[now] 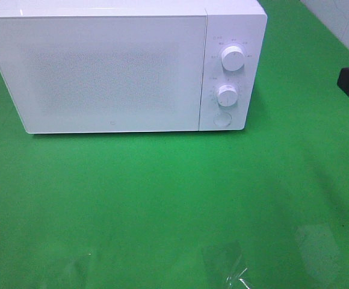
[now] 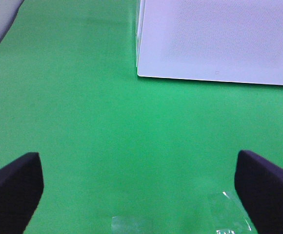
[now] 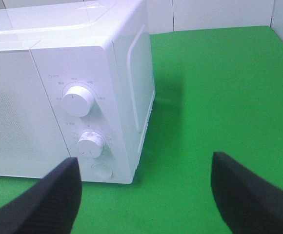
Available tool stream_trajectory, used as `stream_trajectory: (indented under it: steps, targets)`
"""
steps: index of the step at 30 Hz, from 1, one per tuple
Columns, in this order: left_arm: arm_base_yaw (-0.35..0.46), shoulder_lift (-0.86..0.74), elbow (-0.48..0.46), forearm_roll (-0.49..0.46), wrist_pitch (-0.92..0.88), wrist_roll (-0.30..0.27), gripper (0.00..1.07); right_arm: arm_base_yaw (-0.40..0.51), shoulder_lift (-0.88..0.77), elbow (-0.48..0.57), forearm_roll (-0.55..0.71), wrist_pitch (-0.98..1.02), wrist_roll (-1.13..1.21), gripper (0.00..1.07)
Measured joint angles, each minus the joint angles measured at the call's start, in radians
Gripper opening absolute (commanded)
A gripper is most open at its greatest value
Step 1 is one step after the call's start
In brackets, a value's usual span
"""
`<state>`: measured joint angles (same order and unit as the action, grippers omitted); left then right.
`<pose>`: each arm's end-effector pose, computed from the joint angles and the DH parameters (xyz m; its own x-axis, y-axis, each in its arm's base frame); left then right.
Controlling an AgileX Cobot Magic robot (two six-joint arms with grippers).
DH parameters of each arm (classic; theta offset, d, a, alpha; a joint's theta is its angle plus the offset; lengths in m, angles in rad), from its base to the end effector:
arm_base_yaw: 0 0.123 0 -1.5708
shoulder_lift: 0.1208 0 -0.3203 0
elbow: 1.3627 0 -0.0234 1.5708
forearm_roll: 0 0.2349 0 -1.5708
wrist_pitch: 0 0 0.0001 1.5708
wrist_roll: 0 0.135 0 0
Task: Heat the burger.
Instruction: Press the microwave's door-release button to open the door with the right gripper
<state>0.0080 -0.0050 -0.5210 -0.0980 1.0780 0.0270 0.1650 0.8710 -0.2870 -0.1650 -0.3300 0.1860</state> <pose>-0.0191 -0.0118 0.2542 -0.4476 -0.0230 -0.8939 0.0605 0.9966 -0.0559 0.1717 0.0359 0.2767 -0.1741 0.0011 -0.9847 -0.2107 0.9768 0.0384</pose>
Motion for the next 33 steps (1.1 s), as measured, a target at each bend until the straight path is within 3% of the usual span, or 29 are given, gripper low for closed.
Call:
stream_trajectory:
  steps: [12,18,23,27,29,33]
  targets:
    - [0.0,0.0,0.0,0.0,0.0,0.0,1.0,0.0,0.27,0.0,0.015,-0.248,-0.002,0.72]
    - [0.0,0.0,0.0,0.0,0.0,0.0,1.0,0.0,0.443,-0.001,0.139,-0.385,-0.118,0.72]
    - [0.0,0.0,0.0,0.0,0.0,0.0,1.0,0.002,0.494,0.002,0.218,-0.43,-0.176,0.72]
    - [0.0,0.0,0.0,0.0,0.0,0.0,1.0,0.064,0.546,0.003,0.337,-0.503,-0.262,0.72]
    - [0.0,0.0,0.0,0.0,0.0,0.0,1.0,0.158,0.589,0.003,0.457,-0.584,-0.342,0.72]
    - [0.0,0.0,0.0,0.0,0.0,0.0,1.0,0.237,0.625,0.003,0.542,-0.647,-0.381,0.72]
